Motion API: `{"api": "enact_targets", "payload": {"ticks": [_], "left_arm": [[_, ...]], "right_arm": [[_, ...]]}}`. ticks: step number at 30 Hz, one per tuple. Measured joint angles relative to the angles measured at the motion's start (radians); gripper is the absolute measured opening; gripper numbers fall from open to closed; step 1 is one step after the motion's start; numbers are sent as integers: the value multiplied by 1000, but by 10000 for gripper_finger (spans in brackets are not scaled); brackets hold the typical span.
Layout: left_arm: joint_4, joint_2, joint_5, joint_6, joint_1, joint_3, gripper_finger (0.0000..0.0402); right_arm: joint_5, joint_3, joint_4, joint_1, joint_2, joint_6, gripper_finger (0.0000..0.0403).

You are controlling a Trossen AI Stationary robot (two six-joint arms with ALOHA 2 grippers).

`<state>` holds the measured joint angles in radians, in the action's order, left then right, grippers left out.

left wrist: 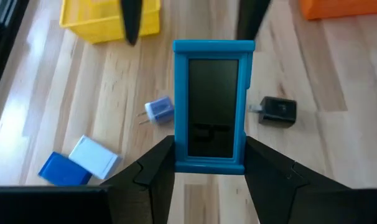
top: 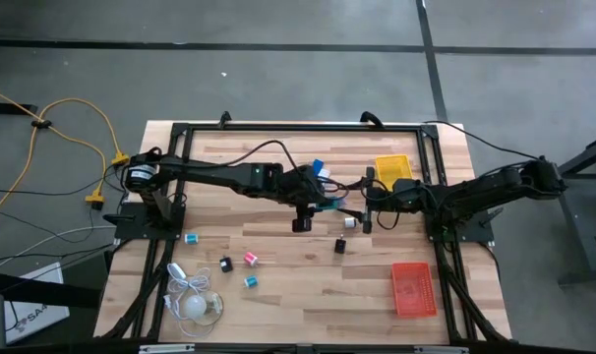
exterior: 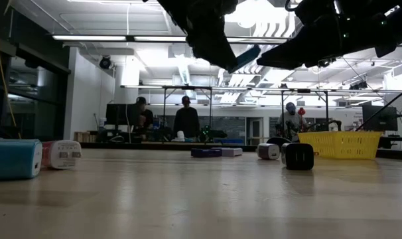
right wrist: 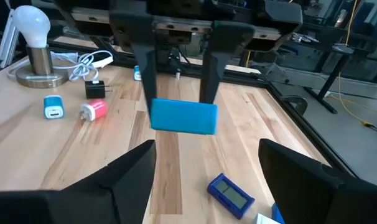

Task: Pick & Place Office items
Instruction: Put the light blue digital clock into the yellow bin

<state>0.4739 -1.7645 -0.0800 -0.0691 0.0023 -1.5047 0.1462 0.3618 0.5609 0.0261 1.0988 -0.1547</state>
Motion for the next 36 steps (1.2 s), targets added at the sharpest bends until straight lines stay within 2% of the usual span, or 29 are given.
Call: {"api": "enact_targets", "payload": {"ticks": [20, 36], "left_arm": [[-64, 0, -3, -14, -7, 0, 159], [-90, 0, -3, -22, -7, 0, 159]], "right_arm": [[-102, 0, 91, 0, 0, 27, 267], [-105, 0, 103, 0, 0, 27, 245]]}}
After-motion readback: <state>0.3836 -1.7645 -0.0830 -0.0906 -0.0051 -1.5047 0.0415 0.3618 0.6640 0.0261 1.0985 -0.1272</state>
